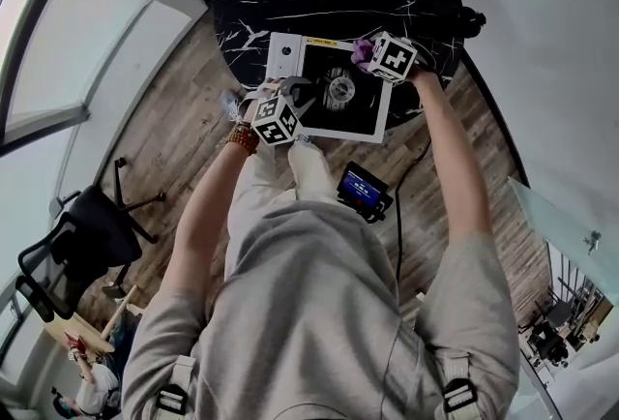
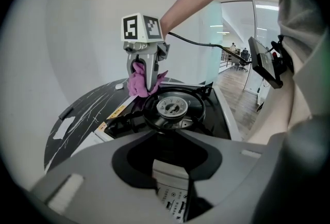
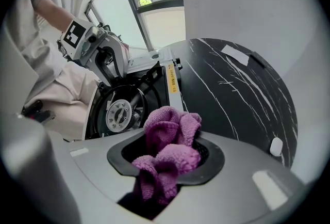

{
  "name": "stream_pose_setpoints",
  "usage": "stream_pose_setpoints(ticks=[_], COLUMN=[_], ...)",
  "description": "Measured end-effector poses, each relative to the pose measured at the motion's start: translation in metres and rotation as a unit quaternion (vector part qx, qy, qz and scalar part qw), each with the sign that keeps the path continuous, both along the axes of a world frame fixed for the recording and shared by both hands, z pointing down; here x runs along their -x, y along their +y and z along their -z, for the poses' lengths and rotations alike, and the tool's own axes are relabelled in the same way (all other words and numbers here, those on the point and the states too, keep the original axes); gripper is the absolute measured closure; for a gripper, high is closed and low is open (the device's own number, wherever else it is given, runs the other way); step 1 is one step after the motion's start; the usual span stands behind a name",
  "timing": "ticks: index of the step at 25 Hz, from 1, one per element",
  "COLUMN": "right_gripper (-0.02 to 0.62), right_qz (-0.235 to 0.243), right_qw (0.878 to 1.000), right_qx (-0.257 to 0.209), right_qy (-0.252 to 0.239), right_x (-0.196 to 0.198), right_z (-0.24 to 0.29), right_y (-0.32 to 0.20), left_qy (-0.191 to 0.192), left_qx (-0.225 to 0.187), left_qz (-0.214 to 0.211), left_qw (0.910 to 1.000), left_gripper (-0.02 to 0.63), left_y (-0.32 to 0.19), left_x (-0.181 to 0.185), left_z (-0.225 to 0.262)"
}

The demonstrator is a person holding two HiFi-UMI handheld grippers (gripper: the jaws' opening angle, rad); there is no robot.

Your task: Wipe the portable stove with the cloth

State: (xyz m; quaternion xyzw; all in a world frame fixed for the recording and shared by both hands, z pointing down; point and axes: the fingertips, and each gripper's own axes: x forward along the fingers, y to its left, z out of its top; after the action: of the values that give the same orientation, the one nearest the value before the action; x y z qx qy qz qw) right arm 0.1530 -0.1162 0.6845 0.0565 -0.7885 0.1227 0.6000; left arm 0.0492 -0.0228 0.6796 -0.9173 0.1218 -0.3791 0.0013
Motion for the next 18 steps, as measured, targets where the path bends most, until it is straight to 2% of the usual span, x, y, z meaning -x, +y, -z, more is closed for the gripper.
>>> stream_pose_setpoints(ticks=[6,18], right_gripper=[0.423,0.428], right_qz=[0.016,0.029], right_qw=[1.000,0.999], right_qx=[-0.009,-0.012], right_qy=[0.009,0.015], right_x=[0.005,0.015], right_z=[0.002,0.002], right_y=[-0.001,-0.003], left_qy=[-0.005,-0.001], left_qx=[-0.014,-0.012], left_qz=[-0.008,-0.004], left_qw=[0.9999,0.9999], left_gripper=[0.495,0.497], left_y=[0.002,0.001], left_x=[-0.001,-0.001], left_z=[-0.001,0.001])
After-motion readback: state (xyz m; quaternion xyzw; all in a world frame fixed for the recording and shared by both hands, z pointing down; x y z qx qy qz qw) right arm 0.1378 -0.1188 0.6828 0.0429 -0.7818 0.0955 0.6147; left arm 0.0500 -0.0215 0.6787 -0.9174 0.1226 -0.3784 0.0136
